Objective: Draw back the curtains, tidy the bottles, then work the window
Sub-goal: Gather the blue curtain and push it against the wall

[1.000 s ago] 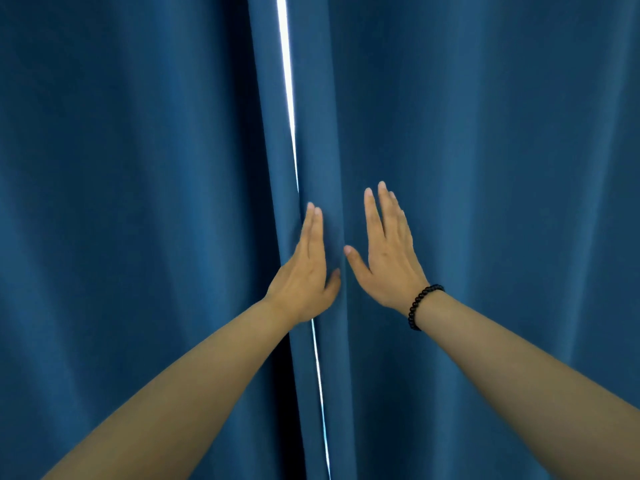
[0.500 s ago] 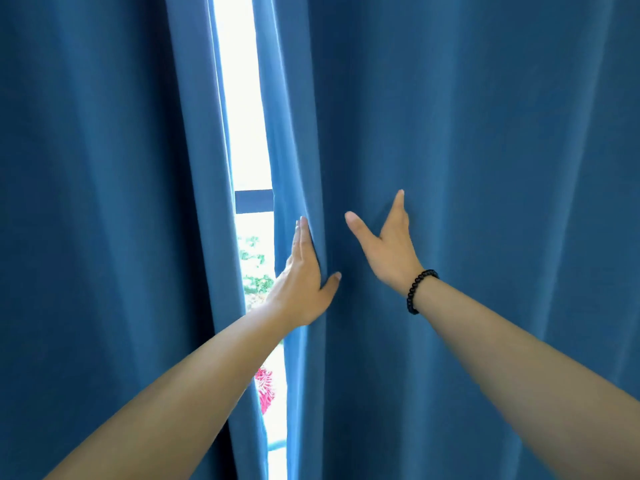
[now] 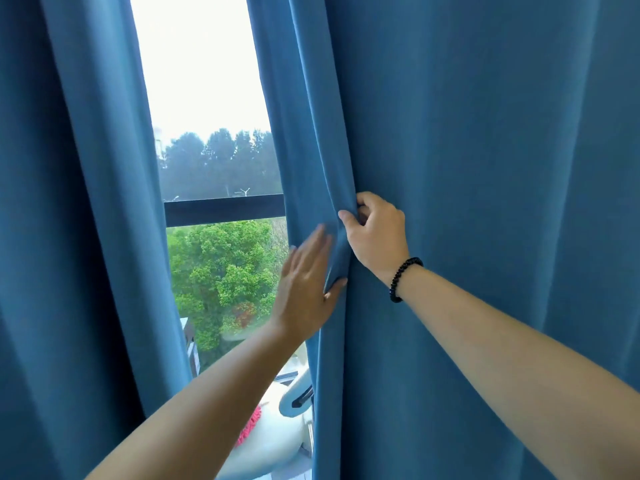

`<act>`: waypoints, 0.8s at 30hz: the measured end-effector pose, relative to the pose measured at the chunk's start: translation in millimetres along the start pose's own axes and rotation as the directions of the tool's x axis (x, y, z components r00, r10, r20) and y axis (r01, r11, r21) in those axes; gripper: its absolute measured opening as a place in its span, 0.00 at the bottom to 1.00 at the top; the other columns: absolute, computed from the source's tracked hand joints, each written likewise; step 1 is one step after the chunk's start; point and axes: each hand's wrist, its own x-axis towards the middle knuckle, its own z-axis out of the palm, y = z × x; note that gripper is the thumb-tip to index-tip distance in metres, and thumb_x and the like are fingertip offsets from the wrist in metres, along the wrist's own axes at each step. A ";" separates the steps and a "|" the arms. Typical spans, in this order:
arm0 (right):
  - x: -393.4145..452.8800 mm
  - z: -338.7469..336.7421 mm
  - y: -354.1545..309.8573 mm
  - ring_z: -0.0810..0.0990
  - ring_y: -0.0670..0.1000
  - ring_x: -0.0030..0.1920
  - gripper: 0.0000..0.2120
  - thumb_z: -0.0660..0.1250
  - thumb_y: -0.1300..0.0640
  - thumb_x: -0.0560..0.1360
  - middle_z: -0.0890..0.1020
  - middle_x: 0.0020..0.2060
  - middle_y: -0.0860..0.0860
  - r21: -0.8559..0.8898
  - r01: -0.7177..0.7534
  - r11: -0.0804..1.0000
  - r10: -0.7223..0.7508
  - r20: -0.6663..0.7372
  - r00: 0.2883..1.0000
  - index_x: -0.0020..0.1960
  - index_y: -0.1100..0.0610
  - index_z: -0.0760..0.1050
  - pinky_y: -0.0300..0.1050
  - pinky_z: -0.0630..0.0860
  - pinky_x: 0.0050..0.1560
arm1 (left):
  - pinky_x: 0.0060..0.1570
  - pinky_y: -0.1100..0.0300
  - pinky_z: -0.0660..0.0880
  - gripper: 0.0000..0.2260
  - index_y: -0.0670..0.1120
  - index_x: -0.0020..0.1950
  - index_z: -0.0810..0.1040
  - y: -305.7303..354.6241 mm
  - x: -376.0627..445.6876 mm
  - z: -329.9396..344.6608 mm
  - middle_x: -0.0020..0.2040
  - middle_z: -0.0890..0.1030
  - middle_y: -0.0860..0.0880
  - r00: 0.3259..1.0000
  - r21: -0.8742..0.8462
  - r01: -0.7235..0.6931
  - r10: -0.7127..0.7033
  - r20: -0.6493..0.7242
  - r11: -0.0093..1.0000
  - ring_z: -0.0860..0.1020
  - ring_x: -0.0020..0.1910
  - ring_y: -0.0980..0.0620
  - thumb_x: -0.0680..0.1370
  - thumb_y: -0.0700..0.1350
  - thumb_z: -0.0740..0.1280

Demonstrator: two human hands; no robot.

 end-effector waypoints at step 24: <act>22.3 -76.4 99.7 0.63 0.50 0.23 0.15 0.65 0.56 0.77 0.66 0.22 0.47 -0.322 0.107 0.941 -0.138 -0.075 0.988 0.35 0.49 0.64 0.46 0.66 0.26 | 0.73 0.47 0.63 0.72 0.56 0.74 0.24 71.5 75.6 120.1 0.81 0.48 0.53 0.919 -0.521 0.376 -0.238 0.313 0.766 0.53 0.79 0.56 0.54 0.73 0.77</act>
